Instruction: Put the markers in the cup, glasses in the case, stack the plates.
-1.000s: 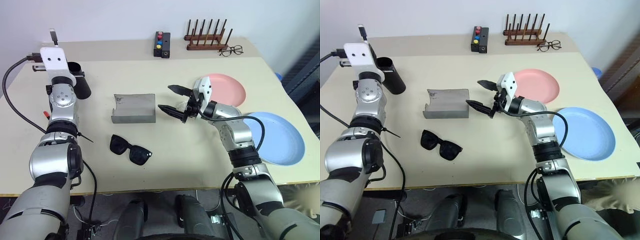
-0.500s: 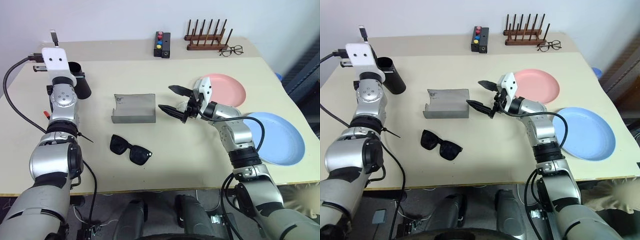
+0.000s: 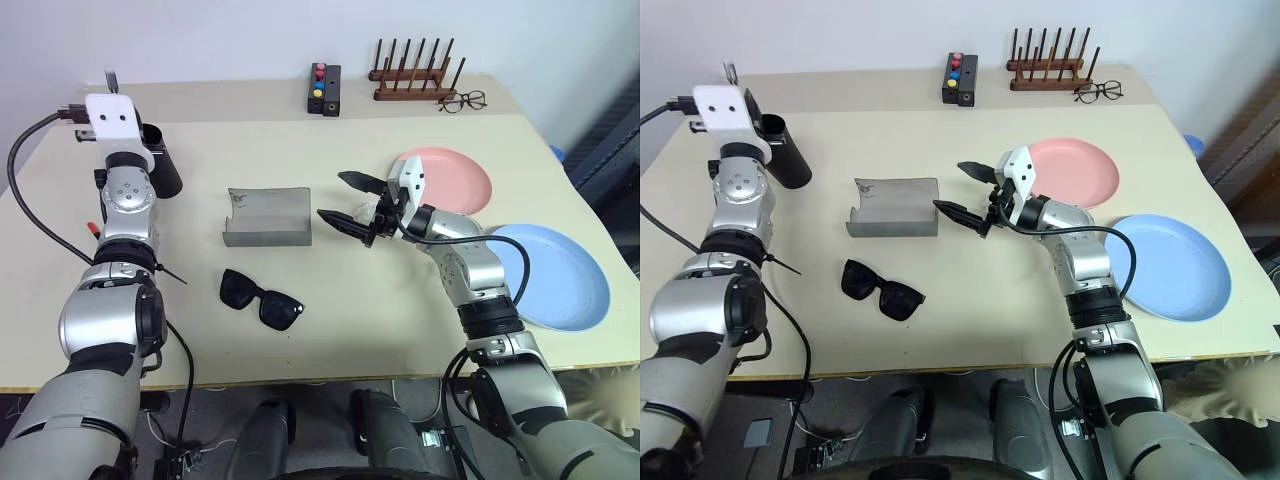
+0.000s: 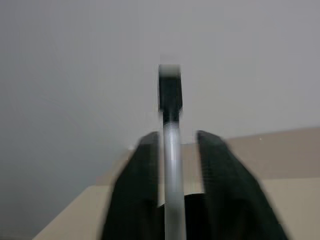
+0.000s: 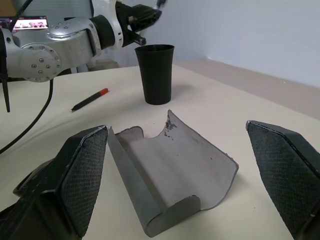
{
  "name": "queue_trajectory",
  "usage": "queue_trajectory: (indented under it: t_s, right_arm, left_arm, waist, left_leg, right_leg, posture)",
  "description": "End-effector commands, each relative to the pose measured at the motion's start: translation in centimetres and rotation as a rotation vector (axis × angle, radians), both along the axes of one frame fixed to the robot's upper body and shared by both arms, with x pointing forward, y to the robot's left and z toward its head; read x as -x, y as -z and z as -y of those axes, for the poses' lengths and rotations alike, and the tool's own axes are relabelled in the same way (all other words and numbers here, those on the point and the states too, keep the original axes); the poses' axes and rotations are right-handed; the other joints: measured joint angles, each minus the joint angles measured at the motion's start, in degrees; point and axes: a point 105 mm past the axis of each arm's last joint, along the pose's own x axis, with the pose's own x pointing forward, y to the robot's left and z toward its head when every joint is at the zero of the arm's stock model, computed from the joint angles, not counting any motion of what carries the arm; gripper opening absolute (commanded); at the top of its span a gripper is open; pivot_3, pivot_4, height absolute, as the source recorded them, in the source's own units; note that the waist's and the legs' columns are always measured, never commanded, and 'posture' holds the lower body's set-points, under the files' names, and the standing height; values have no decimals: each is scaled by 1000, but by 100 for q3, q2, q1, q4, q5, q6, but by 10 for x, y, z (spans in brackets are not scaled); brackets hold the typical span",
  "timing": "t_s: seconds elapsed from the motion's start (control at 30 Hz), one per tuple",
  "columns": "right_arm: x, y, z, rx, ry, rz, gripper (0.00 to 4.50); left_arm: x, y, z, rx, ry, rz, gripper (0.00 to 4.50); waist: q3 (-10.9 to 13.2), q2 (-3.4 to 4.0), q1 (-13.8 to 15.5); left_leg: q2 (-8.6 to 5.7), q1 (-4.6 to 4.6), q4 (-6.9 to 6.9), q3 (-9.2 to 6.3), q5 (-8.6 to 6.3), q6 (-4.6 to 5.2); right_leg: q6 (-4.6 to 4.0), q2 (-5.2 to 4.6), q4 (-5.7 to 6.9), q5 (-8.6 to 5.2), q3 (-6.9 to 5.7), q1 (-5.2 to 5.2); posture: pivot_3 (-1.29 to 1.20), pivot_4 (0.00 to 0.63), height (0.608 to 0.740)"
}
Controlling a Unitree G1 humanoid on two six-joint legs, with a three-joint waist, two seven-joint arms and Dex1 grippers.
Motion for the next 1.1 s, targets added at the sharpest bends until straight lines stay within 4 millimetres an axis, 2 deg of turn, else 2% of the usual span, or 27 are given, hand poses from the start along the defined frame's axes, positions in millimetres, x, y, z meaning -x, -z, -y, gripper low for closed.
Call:
queue_trajectory:
  t_s: [0.03, 0.07, 0.63, 0.8, 0.97, 1.03, 1.1]
  right_arm:
    - [3, -16, 3, -30, 2, 52, 4500]
    - [3, -16, 3, -30, 2, 52, 4500]
    - [1, -17, 2, -33, 3, 54, 4500]
    - [1, -18, 1, -36, 5, 57, 4500]
    - [2, -21, 6, -35, 22, 68, 4500]
    - [2, -21, 9, -35, 32, 70, 4500]
    - [1, -20, 12, -34, 40, 69, 4500]
  left_arm:
    - [0, -20, 3, 1, 14, 61, 3200]
    - [1, -20, 3, 2, 16, 62, 3650]
    - [2, -25, 5, 6, 34, 94, 3650]
    - [7, -45, 9, 27, 92, 192, 3650]
    - [28, -81, 15, 50, 326, 309, 3650]
    - [43, -83, 13, 50, 412, 292, 3650]
    - [63, -75, 9, 18, 471, 209, 3650]
  waist:
    - [0, 0, 2]
    - [0, 0, 1]
    - [0, 0, -1]
    - [0, 0, 3]
    - [1, -1, -16]
    - [1, 0, -64]
    - [1, 2, -158]
  left_leg:
    - [0, 0, 0, 0, 0, 0]
    - [0, 0, 0, 0, 0, 0]
    - [0, 0, 0, 0, 0, 0]
    - [0, 0, 0, 0, 0, 0]
    - [1, -9, 1, -1, 0, 0]
    - [6, -11, -2, 1, 0, 0]
    - [9, -9, -6, 1, 0, 0]
  right_leg:
    - [0, 0, 0, 0, 0, 0]
    - [0, 0, 0, 0, 0, 0]
    - [0, 0, 0, 0, 0, 0]
    - [0, 0, 0, 0, 0, 0]
    - [0, -1, -2, 0, 0, -6]
    - [0, -3, -2, 0, 4, -10]
    - [0, -2, -2, 0, 7, -11]
  posture:
    - [0, 150, 740]
    - [0, 150, 740]
    - [0, 150, 740]
    - [0, 150, 740]
    - [0, 150, 740]
    - [0, 150, 740]
    - [0, 150, 740]
